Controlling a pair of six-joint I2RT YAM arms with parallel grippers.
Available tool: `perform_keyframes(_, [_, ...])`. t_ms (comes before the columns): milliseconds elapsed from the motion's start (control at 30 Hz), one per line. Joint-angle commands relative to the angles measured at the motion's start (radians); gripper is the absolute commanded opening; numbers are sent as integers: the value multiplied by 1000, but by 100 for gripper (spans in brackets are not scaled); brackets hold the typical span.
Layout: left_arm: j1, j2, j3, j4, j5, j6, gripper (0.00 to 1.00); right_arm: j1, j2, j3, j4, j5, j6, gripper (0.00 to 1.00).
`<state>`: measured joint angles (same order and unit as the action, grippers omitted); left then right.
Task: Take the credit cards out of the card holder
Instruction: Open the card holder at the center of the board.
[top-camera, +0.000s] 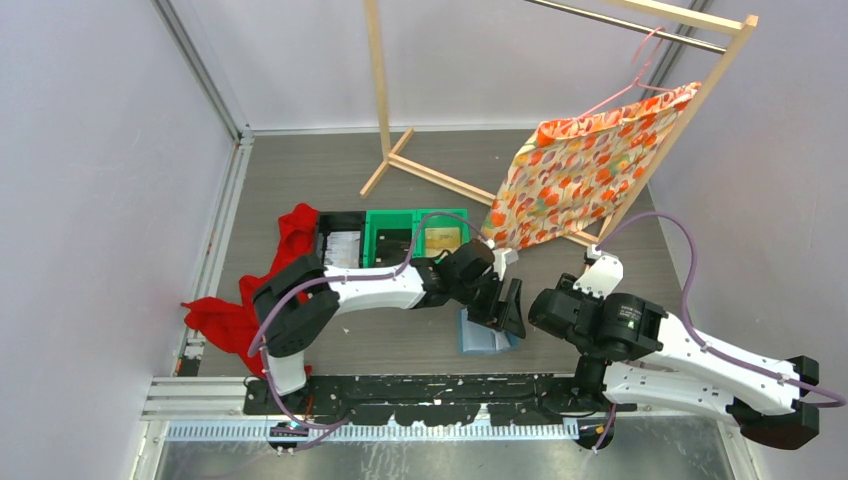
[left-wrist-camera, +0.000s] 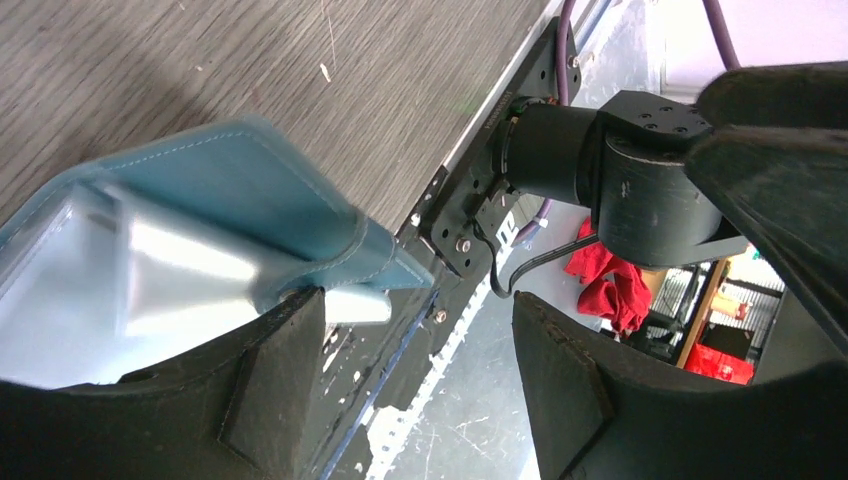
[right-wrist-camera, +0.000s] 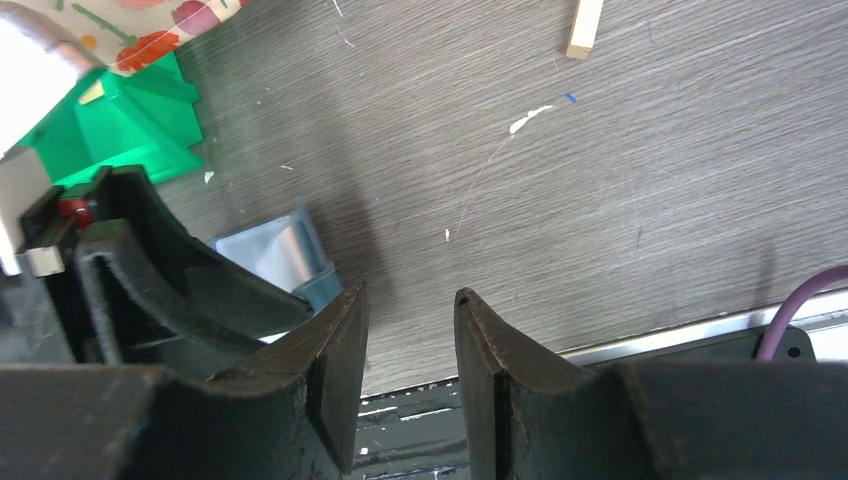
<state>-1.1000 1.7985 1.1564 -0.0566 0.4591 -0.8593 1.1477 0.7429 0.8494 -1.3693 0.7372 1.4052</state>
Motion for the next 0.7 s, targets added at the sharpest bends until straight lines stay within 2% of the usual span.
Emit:
perform_keyframes(0, [-6, 53, 44, 97, 62, -16, 70, -2, 4, 40, -16, 48, 41, 42])
perform_keyframes(167, [-7, 96, 84, 104, 77, -16, 71, -2, -22, -3, 33, -1, 50, 40])
perform_keyframes(300, [-10, 113, 126, 73, 70, 11, 75, -3, -49, -50, 79, -42, 67, 39])
perform_keyframes(433, [-11, 129, 156, 61, 83, 16, 79, -2, -57, -45, 46, -25, 97, 33])
perform_keyframes(533, [-9, 82, 144, 3, 60, 40, 82, -1, -78, -36, -4, -6, 123, 28])
perform_keyframes(667, [-3, -22, 138, -135, -28, 122, 84, -3, -99, -48, 53, -28, 63, 19])
